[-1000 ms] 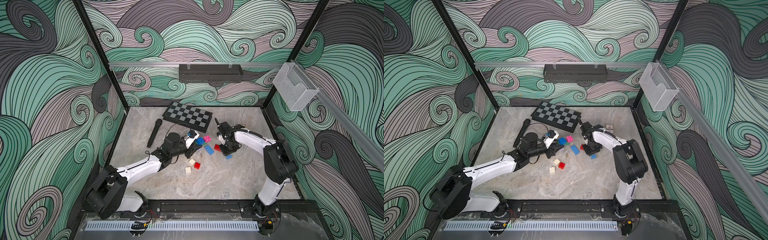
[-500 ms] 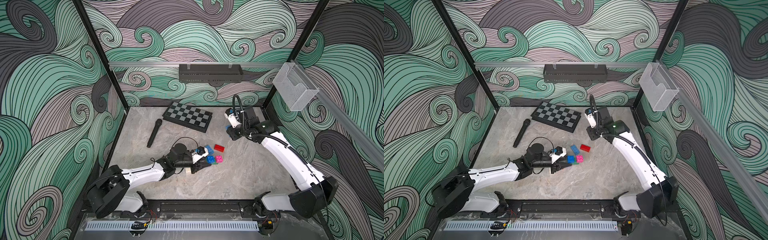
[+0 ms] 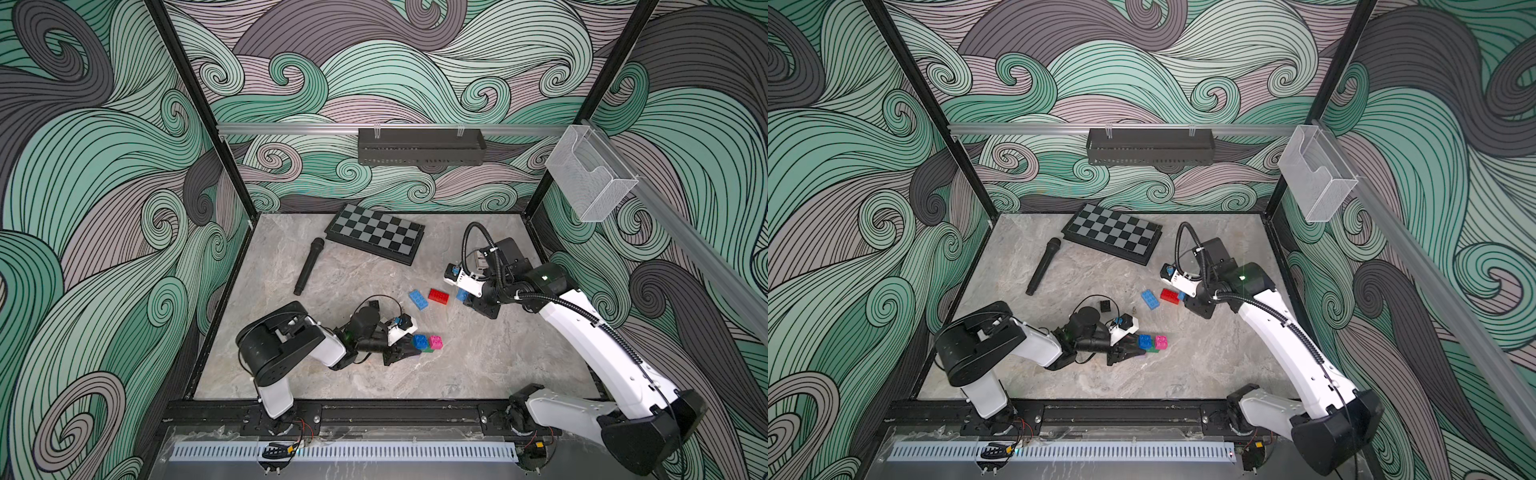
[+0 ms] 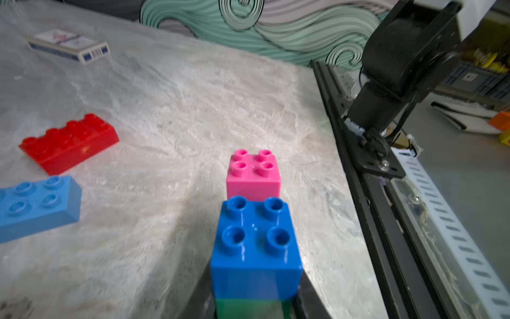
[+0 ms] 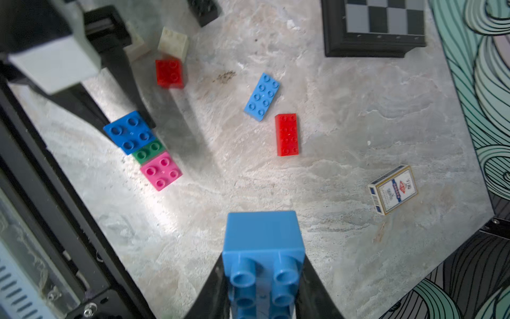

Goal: Assemble the letter p with lego
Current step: Assemble the lego brick with the lego brick.

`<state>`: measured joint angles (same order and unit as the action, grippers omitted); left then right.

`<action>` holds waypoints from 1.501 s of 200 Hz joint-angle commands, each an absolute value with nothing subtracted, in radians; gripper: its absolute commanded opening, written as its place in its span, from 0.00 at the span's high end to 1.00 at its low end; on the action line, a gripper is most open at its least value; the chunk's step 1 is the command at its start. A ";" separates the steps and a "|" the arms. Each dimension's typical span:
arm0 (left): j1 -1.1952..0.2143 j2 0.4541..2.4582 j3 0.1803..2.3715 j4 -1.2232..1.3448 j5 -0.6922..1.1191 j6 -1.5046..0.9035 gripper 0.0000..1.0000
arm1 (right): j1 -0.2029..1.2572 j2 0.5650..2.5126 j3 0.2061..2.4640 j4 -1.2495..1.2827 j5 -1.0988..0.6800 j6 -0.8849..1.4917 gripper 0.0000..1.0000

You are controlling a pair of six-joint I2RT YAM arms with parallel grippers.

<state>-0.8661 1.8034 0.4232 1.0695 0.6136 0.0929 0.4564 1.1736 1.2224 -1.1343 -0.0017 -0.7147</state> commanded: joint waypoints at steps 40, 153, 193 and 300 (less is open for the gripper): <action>-0.877 1.981 0.426 1.391 0.712 0.125 1.00 | 0.647 1.145 1.112 -1.257 -0.051 -0.870 1.00; -0.876 2.105 0.405 1.390 0.647 0.199 1.00 | 0.826 1.354 1.089 -1.033 0.039 -0.909 1.00; -0.874 2.136 0.413 1.390 0.652 0.195 1.00 | 0.846 1.387 1.091 -1.018 0.029 -0.932 1.00; -0.869 2.141 0.431 1.324 0.633 0.195 1.00 | 0.854 1.355 1.023 -0.946 0.004 -0.894 1.00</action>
